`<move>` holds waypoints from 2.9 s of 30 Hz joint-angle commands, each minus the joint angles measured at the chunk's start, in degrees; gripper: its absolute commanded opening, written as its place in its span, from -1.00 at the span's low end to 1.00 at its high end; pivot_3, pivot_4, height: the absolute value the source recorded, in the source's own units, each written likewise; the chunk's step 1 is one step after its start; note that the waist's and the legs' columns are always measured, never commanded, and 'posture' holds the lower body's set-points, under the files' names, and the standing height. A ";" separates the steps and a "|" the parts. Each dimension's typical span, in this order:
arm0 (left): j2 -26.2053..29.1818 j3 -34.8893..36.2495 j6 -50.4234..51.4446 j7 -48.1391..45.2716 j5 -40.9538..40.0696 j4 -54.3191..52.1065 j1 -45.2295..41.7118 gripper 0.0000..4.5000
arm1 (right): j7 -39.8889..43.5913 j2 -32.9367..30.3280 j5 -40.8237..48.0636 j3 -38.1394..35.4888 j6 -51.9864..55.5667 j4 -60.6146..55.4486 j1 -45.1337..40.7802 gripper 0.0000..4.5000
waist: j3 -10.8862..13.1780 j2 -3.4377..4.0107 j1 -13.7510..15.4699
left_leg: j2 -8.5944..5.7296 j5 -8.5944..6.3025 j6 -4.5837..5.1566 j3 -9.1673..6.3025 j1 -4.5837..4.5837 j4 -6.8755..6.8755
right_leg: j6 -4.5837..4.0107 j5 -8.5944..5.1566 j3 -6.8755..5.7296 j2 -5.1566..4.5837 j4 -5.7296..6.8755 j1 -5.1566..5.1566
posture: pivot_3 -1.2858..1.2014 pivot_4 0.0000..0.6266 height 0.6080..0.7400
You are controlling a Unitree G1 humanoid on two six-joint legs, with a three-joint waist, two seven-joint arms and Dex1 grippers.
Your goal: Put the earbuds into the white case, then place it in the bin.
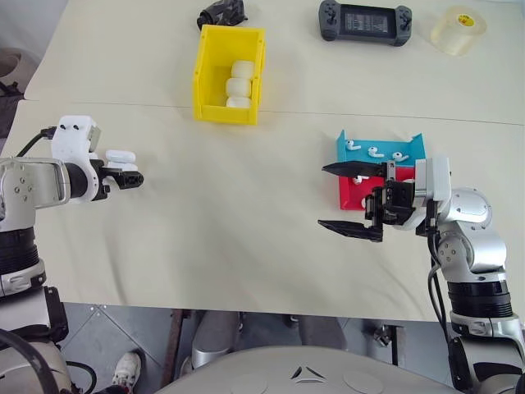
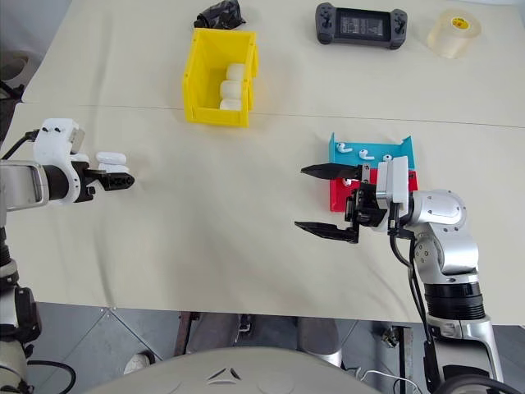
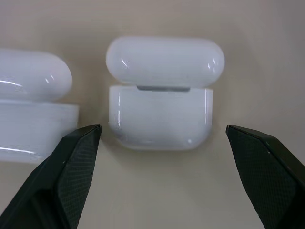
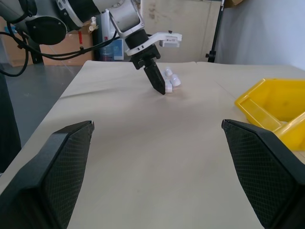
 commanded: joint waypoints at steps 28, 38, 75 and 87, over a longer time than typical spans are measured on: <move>-15.03 16.69 -67.40 -37.91 -0.29 -22.58 32.46 0.22 | -2.38 -3.70 -1.17 -7.24 -3.30 0.88 4.63 1.00 | 0.00 0.00 0.32 | 0.05 -0.02 0.03 0.01 -0.05 0.02 | -0.06 -0.03 -0.10 -0.09 -0.32 0.12 | 0.03 -0.52 1.00; -29.67 -5.45 -92.69 -44.05 8.03 -17.78 35.55 0.22 | -3.45 -11.19 -1.45 -19.30 -4.84 2.67 13.12 1.00 | -0.05 0.14 1.63 | 0.08 -0.05 0.15 -0.05 0.18 0.00 | 0.04 0.02 -0.17 -0.07 -0.91 0.73 | 0.03 -0.52 1.00; -38.87 -24.60 -92.05 -55.98 2.18 -5.58 15.88 0.22 | -0.56 -39.76 -22.61 2.45 14.32 1.21 -0.96 1.00 | -0.19 0.42 1.49 | 0.02 -0.04 0.34 -0.12 0.08 0.05 | 0.16 0.08 -0.32 -0.05 -1.10 0.79 | 0.03 -0.52 1.00; -39.25 -24.81 -91.37 -55.63 2.13 -5.91 14.97 0.22 | 2.23 -35.48 -30.45 10.82 6.31 11.98 -9.09 1.00 | -0.19 0.42 1.39 | 0.06 -0.01 0.28 -0.09 0.11 0.07 | 0.16 0.08 -0.31 -0.02 -1.05 0.77 | 0.03 -0.52 1.00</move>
